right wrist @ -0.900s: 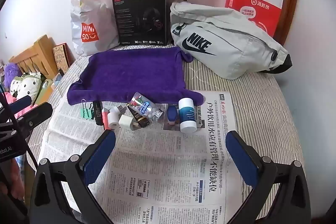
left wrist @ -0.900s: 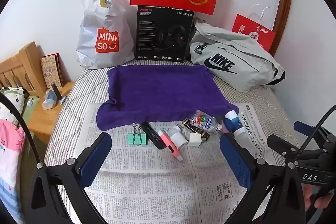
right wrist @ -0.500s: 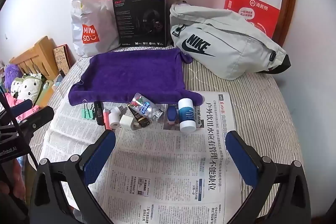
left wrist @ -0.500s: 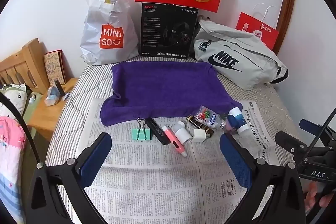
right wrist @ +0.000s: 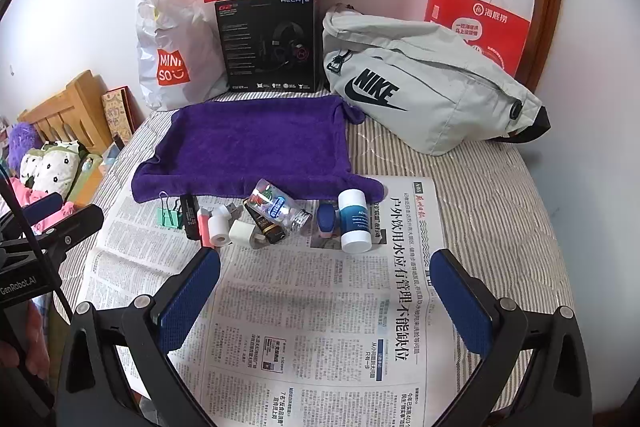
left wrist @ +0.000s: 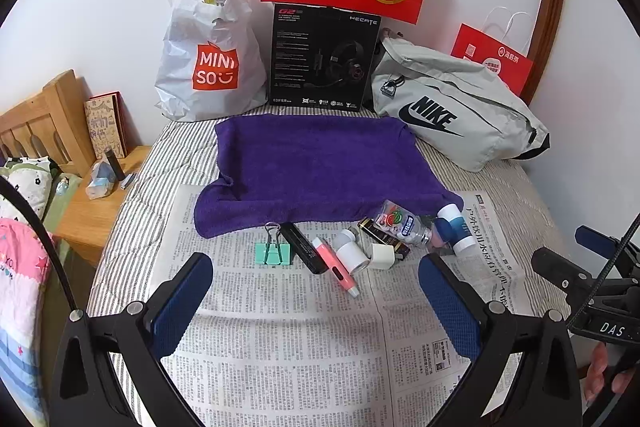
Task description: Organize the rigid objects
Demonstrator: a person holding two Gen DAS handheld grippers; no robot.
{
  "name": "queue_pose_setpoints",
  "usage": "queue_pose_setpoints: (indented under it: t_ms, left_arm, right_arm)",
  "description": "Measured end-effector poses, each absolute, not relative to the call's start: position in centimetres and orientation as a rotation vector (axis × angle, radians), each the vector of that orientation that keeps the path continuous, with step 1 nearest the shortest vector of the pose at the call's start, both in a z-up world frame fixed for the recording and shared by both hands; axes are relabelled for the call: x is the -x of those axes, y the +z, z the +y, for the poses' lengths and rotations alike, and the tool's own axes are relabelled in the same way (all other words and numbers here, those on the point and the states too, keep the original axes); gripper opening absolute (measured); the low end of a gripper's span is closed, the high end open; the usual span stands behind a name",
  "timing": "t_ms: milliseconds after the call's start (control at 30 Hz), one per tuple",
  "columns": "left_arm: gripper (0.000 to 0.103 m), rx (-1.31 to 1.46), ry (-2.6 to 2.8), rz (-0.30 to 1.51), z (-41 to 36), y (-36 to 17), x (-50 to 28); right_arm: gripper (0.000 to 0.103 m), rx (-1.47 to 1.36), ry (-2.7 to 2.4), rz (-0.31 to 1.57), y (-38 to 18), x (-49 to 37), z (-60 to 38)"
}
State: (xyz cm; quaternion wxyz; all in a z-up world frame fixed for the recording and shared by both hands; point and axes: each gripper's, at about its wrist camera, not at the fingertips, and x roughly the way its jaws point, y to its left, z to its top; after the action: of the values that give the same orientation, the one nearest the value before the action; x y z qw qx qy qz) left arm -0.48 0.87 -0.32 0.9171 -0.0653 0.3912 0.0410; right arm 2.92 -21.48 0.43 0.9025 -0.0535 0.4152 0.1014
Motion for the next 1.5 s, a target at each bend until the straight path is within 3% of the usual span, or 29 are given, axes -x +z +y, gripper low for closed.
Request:
queue_pose_setpoints:
  t_ms: [1500]
  left_arm:
    - [0.103,0.125,0.078,0.801,0.4,-0.15,0.94]
  right_arm:
    - [0.103,0.113,0.211,0.841,1.13,-2.3,-21.65]
